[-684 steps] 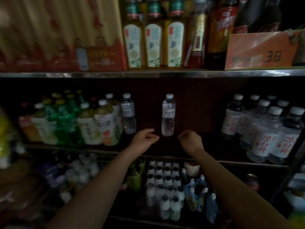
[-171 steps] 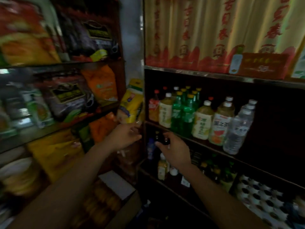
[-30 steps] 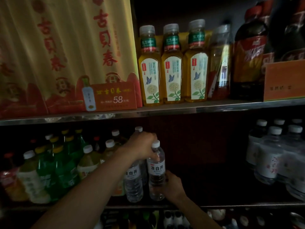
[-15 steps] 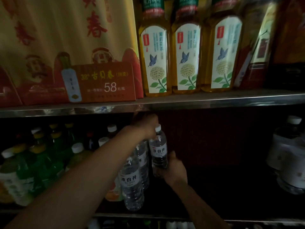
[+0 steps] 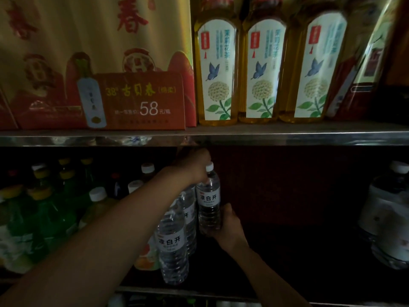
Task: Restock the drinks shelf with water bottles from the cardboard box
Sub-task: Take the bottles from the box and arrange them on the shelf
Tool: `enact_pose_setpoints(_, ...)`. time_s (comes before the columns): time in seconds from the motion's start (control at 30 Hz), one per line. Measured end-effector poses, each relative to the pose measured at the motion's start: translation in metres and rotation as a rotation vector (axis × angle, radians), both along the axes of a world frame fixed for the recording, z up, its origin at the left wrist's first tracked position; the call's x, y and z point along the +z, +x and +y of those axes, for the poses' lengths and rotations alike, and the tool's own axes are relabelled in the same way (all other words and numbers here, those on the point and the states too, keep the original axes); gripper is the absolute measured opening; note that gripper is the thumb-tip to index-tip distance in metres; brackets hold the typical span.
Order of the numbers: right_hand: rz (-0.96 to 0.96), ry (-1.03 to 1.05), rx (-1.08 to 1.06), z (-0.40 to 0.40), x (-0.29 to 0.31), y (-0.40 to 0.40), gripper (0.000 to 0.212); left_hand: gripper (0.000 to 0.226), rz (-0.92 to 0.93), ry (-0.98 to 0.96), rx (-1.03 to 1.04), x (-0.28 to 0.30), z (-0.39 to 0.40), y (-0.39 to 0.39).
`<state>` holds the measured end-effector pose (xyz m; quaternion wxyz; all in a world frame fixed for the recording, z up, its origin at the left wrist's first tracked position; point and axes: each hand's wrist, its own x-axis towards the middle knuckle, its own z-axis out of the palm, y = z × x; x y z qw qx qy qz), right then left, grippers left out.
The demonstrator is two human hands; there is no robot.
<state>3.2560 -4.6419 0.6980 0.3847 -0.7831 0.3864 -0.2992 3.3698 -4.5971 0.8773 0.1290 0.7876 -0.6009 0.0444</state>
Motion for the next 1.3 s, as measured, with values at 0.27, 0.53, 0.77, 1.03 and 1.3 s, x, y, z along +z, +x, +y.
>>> enact_pose_setpoints(0.27,-0.115,0.09,0.03,0.016,0.005,-0.014,0.092,0.074,0.115,-0.053,-0.012,0.015,0.038,-0.005)
enact_pose_setpoints(0.53,-0.353,0.06,-0.328,0.071,0.061,-0.023,0.034,0.052,0.136,-0.228,0.08,0.043,0.143,0.011)
enact_pose_setpoints(0.77,-0.375,-0.283,-0.173,0.183,0.122,-0.015,0.031,0.06,0.234,-0.318,0.196,0.03,0.268,0.015)
enact_pose_setpoints(1.03,-0.151,-0.28,0.317,0.37,0.11,0.029,0.055,0.051,0.313,-0.332,0.457,-0.028,0.477,0.035)
enact_pose_setpoints(1.3,0.051,-0.037,0.759,0.567,0.035,0.068,0.06,0.037,0.488,-0.445,0.777,-0.116,0.71,0.018)
